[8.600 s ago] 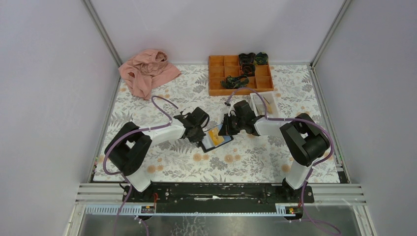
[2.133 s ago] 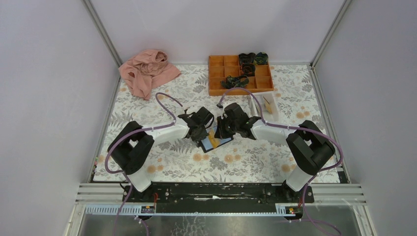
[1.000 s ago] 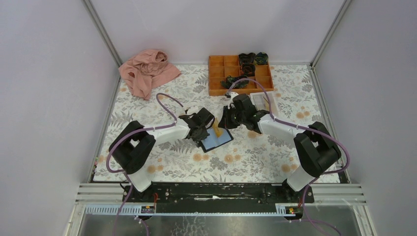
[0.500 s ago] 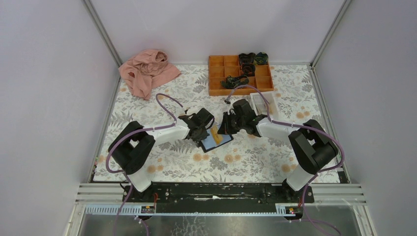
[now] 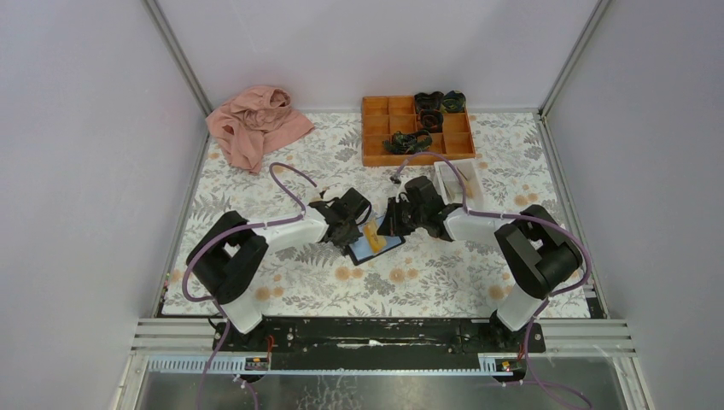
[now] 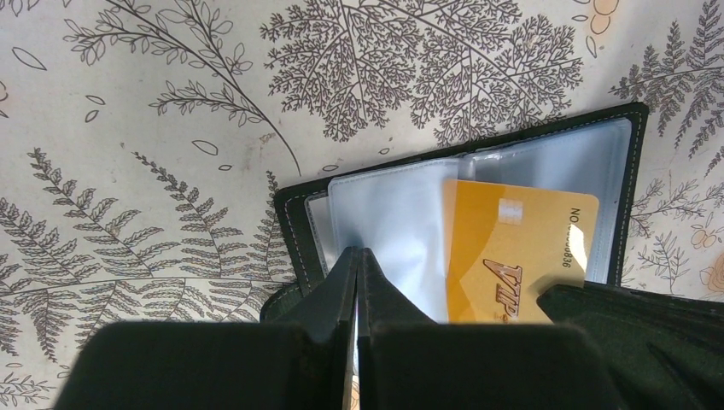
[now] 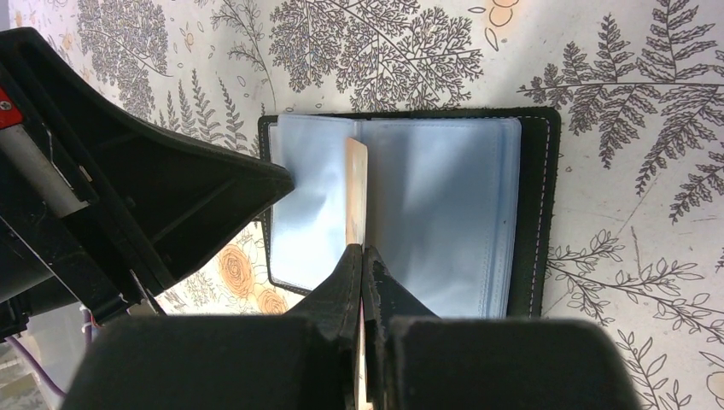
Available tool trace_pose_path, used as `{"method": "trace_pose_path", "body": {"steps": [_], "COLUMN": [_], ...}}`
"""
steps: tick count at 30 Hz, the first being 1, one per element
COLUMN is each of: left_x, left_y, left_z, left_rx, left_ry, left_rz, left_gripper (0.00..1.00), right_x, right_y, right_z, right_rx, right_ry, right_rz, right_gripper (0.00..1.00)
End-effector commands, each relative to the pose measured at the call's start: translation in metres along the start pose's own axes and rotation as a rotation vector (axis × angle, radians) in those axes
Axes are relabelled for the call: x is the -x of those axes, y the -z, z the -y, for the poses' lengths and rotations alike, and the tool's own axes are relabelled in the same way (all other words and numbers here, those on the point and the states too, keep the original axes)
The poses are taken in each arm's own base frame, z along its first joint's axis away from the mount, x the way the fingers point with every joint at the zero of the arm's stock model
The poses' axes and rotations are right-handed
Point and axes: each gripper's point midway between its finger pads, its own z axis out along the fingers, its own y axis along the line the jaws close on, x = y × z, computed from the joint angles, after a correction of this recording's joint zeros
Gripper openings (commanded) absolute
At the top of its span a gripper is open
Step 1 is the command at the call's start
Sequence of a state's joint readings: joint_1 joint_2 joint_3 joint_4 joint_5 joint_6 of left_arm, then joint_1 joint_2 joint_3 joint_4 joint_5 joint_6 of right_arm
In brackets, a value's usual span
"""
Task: Put the credit cards into the card holder
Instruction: Insert the credit card into the card holder.
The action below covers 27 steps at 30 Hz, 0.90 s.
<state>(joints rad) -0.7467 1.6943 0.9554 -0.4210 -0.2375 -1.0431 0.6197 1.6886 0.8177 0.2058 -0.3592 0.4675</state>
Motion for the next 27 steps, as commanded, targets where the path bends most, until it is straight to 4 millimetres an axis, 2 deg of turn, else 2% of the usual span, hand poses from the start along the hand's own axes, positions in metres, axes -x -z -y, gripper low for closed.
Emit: {"method": "trace_pose_path", "body": {"steps": [1, 12, 27], "left_x": [-0.025, -0.03, -0.035], "left_y": [-0.003, -0.002, 0.001], "left_z": [-0.039, -0.044, -0.05], "left_rx": [0.126, 0.133, 0.153], "left_ry": [-0.057, -0.05, -0.058], "left_rz": [-0.065, -0.073, -0.079], "left_gripper": [0.0, 0.0, 0.0], "right_x": [-0.008, -0.019, -0.014], "right_y": [-0.003, -0.006, -0.012], "right_z": [0.007, 0.017, 0.031], "right_rx": [-0.01, -0.032, -0.087], "right_ry": [0.002, -0.007, 0.002], "right_rz": [-0.017, -0.02, 0.028], "right_gripper": [0.0, 0.0, 0.0]}}
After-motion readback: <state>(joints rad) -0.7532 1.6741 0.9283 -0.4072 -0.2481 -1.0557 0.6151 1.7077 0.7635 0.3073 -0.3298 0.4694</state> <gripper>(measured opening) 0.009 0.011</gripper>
